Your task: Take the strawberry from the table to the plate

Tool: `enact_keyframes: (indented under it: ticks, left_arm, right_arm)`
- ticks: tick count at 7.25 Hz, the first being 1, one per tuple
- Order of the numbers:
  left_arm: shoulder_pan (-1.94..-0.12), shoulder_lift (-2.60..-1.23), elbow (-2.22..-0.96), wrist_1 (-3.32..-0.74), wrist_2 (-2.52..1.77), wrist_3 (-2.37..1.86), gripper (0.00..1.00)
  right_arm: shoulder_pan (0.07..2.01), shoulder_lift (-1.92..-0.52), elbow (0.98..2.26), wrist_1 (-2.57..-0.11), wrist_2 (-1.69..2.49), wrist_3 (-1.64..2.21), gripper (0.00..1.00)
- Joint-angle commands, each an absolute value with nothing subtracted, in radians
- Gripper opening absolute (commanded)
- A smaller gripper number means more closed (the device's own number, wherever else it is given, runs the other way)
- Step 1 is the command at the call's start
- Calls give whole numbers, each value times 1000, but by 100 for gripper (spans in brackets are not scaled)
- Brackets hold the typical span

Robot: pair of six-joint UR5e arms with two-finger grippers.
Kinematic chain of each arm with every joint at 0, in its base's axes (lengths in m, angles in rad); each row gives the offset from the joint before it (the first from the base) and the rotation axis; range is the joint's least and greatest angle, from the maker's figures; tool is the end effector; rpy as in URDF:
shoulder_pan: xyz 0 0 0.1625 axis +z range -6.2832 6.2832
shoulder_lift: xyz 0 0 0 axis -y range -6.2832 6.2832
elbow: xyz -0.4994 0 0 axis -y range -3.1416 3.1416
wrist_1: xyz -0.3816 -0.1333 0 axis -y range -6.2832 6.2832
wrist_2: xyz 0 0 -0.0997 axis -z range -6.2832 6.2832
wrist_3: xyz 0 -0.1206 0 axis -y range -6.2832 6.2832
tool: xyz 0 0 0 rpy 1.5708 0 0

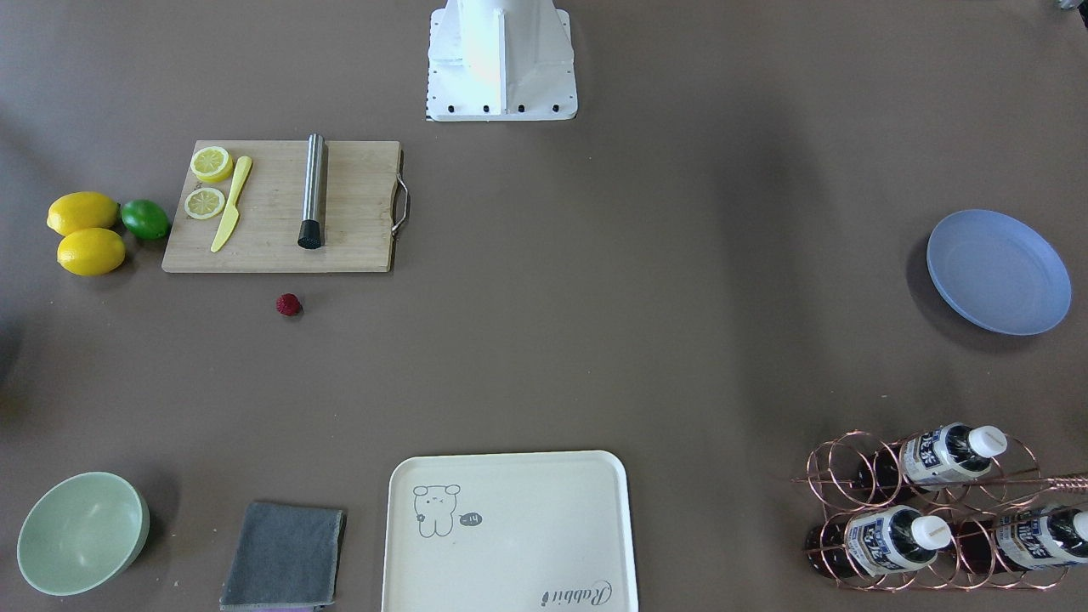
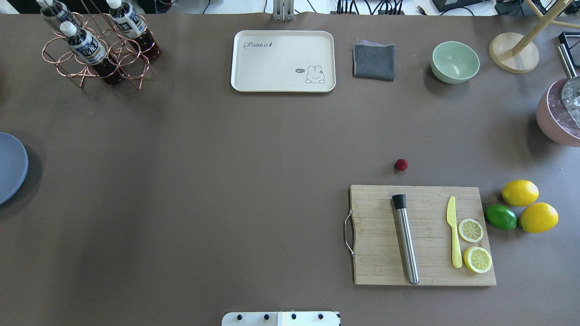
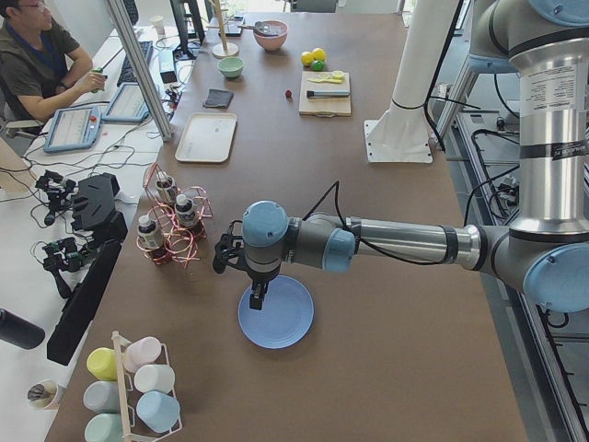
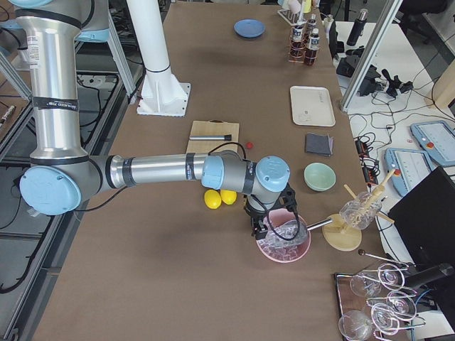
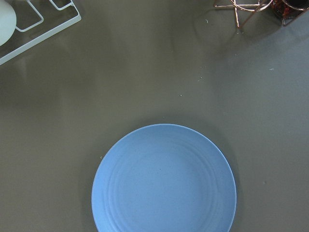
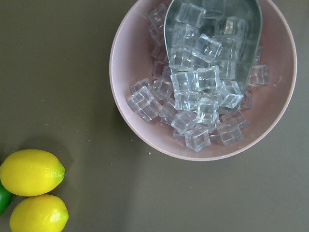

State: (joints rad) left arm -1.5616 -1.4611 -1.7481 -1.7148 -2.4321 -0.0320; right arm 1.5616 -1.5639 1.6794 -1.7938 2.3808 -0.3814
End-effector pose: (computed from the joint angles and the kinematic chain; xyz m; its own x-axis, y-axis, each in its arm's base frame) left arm -0.0378 -0.4404 0.6890 0.6499 0.1340 -0.7481 0.0118 0.9824 0.1862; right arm 0.0416 -0.4731 0.7113 0.6372 -0.3038 0.7083 0.2654 0.9493 0.1685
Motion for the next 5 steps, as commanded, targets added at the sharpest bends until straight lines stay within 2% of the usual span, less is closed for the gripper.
enact_keyframes:
  ticks: [1, 5]
  left_arm:
    - [-1560, -1466, -1746, -1712, -2431, -35, 98]
    - [-1559, -1437, -1743, -1709, -2404, -35, 97]
  right_arm:
    - [1562, -1559, 1678, -1793, 2381, -380, 100]
    - [1562, -1555, 1677, -1795, 2372, -380, 100]
